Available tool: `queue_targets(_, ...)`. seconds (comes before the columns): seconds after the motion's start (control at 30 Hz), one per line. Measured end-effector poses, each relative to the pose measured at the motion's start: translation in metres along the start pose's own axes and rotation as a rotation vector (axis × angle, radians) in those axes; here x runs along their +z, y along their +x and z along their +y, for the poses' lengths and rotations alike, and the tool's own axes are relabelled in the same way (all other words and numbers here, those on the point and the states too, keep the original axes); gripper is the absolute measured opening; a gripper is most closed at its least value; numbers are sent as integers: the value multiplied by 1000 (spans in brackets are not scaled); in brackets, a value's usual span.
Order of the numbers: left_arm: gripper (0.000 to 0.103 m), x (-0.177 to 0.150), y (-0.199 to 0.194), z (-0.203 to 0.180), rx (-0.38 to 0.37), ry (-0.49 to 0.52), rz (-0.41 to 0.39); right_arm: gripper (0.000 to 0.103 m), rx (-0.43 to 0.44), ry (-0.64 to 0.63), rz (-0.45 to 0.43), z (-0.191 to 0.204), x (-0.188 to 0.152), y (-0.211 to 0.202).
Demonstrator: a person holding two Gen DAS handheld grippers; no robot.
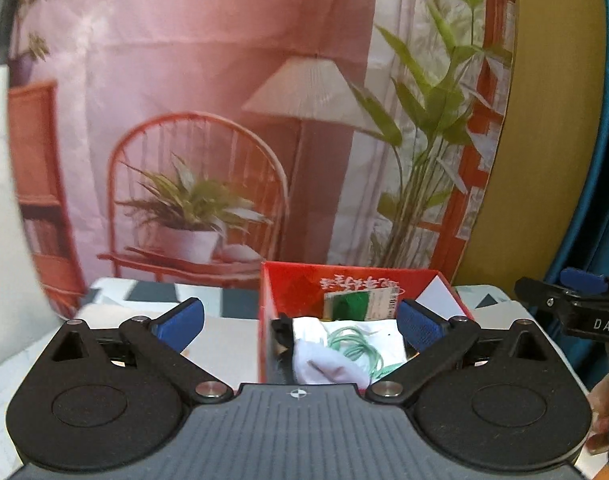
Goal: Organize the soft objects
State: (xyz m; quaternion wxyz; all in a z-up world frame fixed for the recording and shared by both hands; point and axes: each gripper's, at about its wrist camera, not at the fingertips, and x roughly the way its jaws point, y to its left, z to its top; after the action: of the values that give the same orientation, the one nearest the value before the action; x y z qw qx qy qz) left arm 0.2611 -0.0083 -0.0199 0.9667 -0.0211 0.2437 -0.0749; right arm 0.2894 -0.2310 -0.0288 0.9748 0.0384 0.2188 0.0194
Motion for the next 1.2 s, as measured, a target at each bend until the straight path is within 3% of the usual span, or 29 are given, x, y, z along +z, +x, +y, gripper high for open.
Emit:
queue_targets(0.2, 103, 0, -65, -6, 92, -2, -53, 103, 16, -22, -39, 23, 10, -58)
queue_targets(0.33, 103, -6, -110, -11, 112, 4, -108, 103, 11, -37, -40, 39, 13, -97)
queue_targets(0.67, 103, -30, -197, -29, 104, 33, -143, 103, 30, 7, -63, 60, -4, -189)
queue_targets(0.97, 103, -44, -227, -38, 108, 17, -151, 103, 18, 1, -97, 69, -9, -242)
queue_targets(1.2, 103, -44, -229, -36, 123, -4, -165, 103, 8, -11, -99, 72, -11, -249)
